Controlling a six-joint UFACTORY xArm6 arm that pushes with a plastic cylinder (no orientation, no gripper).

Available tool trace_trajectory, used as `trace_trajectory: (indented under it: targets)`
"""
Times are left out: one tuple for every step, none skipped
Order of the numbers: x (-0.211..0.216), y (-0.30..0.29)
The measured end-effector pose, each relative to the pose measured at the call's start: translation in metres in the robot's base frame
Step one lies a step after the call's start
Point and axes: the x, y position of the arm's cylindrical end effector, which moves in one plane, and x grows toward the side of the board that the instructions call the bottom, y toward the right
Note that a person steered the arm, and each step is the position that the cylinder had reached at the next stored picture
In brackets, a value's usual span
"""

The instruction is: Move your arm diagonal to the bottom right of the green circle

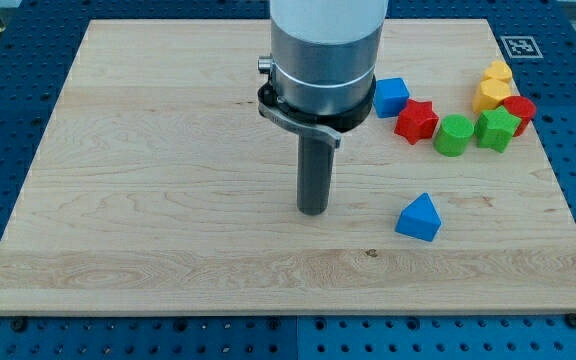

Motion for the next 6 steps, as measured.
trace_trajectory:
  targets:
    - [0.040,0.040]
    - [0.044,0.124]
    - [0.027,0.169]
    - [-0.016,0.145]
    - [-0.039,0.117]
    - [-0.039,0.154]
